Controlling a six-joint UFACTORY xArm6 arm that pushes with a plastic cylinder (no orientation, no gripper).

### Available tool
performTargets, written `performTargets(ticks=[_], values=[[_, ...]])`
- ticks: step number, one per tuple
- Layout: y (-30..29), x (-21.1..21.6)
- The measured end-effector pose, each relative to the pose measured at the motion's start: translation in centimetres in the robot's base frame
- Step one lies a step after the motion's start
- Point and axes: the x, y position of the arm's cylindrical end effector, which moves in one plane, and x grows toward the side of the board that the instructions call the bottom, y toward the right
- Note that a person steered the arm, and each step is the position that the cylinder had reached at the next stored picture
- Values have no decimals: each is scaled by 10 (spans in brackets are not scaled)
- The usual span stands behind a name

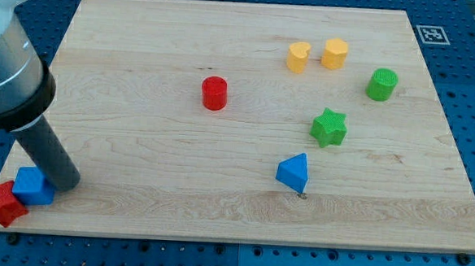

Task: Move the red circle to the right side of the blue cube

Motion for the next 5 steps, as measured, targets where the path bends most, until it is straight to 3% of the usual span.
performTargets(ticks=[2,5], values=[[29,-18],[116,-136]])
